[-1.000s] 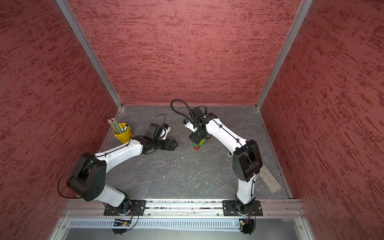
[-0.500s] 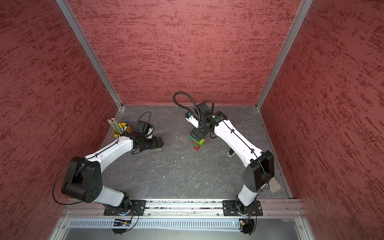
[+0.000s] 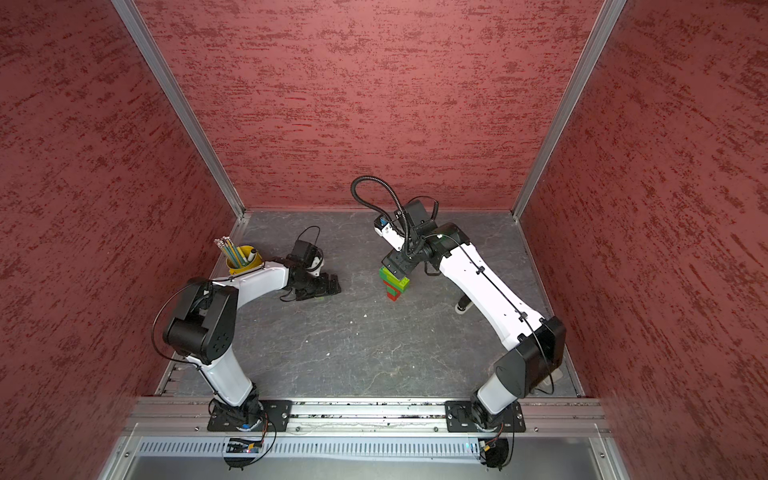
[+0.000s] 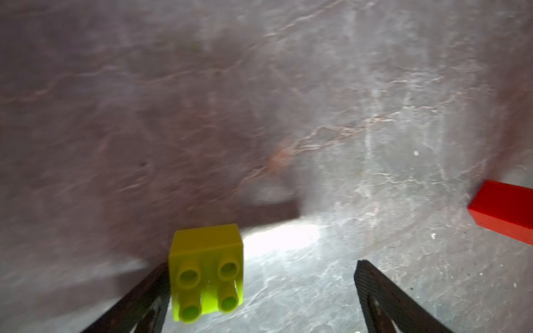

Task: Assemble a spoon with lego
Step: Assemble the lego brick with the lego brick, then move the lego brick at the center of the board.

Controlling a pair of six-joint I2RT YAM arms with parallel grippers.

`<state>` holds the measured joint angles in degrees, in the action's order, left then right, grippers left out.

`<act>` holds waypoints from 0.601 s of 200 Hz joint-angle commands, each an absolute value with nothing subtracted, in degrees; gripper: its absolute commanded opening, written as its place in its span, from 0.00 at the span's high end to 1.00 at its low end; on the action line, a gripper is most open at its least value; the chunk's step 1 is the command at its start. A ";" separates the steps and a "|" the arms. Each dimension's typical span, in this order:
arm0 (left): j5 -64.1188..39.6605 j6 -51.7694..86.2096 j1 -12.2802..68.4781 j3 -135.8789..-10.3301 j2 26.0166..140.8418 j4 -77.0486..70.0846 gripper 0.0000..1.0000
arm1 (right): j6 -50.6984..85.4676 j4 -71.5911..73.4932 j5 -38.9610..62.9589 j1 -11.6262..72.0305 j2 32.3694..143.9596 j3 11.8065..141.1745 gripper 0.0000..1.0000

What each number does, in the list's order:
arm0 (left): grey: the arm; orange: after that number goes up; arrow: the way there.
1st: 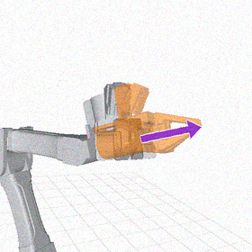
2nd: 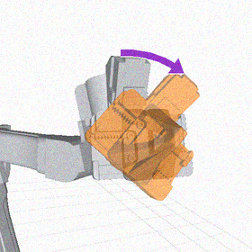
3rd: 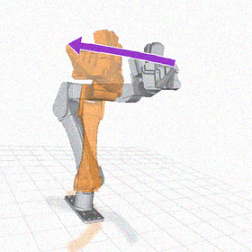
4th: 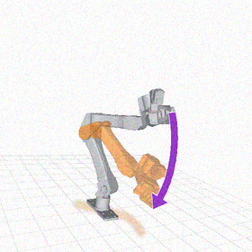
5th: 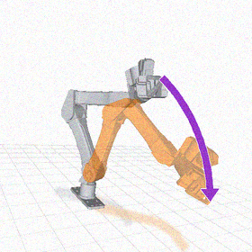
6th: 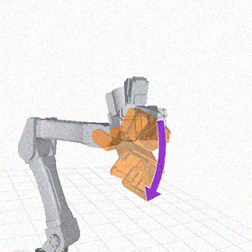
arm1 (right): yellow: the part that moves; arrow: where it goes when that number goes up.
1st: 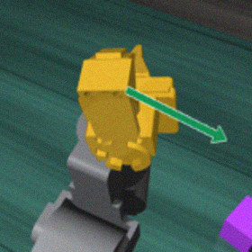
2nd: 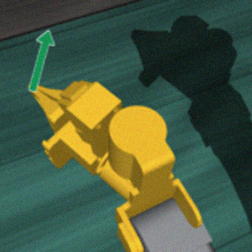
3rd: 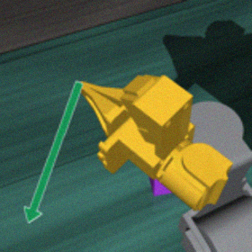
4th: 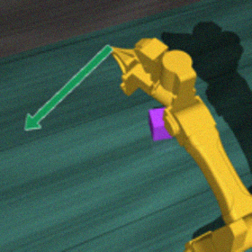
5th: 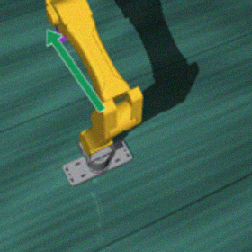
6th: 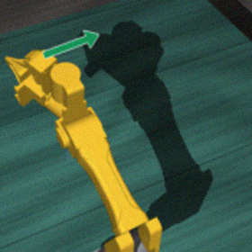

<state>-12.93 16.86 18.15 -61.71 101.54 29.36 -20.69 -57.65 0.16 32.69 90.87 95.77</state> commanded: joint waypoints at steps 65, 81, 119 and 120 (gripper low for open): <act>-17.67 16.52 5.72 -56.09 88.92 28.86 0.00 | -23.68 -43.39 6.18 42.29 100.76 97.21 0.12; -18.40 16.84 1.63 -56.36 85.64 31.51 0.00 | -25.27 -41.79 6.72 43.51 104.37 98.13 0.13; -28.89 20.61 -3.90 -54.49 86.83 28.29 0.00 | -26.04 -37.90 8.87 45.04 113.97 103.17 0.18; -29.08 20.72 -3.93 -54.49 87.10 28.17 0.00 | -25.99 -37.84 8.92 45.06 114.20 103.31 0.18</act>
<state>-20.80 18.41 -3.03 -56.03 84.05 29.41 -25.06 -42.76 6.24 44.42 111.04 99.07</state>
